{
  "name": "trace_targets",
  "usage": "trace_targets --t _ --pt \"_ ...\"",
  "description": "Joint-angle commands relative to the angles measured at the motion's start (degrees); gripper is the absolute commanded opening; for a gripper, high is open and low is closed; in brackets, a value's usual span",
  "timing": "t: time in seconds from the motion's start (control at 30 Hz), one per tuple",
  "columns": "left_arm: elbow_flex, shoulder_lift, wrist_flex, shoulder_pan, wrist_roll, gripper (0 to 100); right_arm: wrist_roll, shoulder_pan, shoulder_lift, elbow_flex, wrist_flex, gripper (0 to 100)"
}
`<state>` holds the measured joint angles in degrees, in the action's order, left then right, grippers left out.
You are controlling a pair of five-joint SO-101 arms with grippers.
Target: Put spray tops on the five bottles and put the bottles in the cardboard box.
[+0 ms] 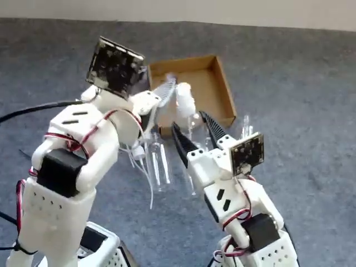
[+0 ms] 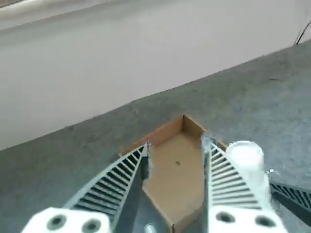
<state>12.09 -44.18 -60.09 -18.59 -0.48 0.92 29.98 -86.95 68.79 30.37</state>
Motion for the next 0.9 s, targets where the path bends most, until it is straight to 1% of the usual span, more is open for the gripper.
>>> trace_targets --t 0.0,0.13,0.3,0.4,0.6,0.63,0.73,0.87 --pt "-2.5 -3.8 -0.7 5.6 -0.5 17 0.3 -1.5 11.2 -6.9 -1.3 0.4" --pt "1.7 -5.3 -4.6 13.1 -0.5 17 0.4 -1.5 26.3 -14.9 -4.3 0.4" --pt "14.0 -5.5 -2.5 23.1 -0.3 17 0.4 -1.5 45.2 -29.4 -5.5 0.4" --pt "25.0 -5.5 2.4 26.8 -0.3 17 0.4 -1.6 56.2 -38.5 -5.5 0.4" --pt "45.7 -5.5 15.7 31.5 -0.3 17 0.6 -2.7 75.3 -55.4 -5.7 0.4" --pt "47.8 -5.5 18.1 32.0 -0.3 17 0.7 -2.9 78.2 -58.2 -6.9 0.4" --pt "52.1 -5.5 23.8 33.4 -0.3 17 0.4 -3.9 85.9 -64.3 -15.5 0.4" --pt "56.5 -5.2 29.4 31.9 -0.4 17 0.6 -6.7 94.9 -69.2 -24.6 0.4"
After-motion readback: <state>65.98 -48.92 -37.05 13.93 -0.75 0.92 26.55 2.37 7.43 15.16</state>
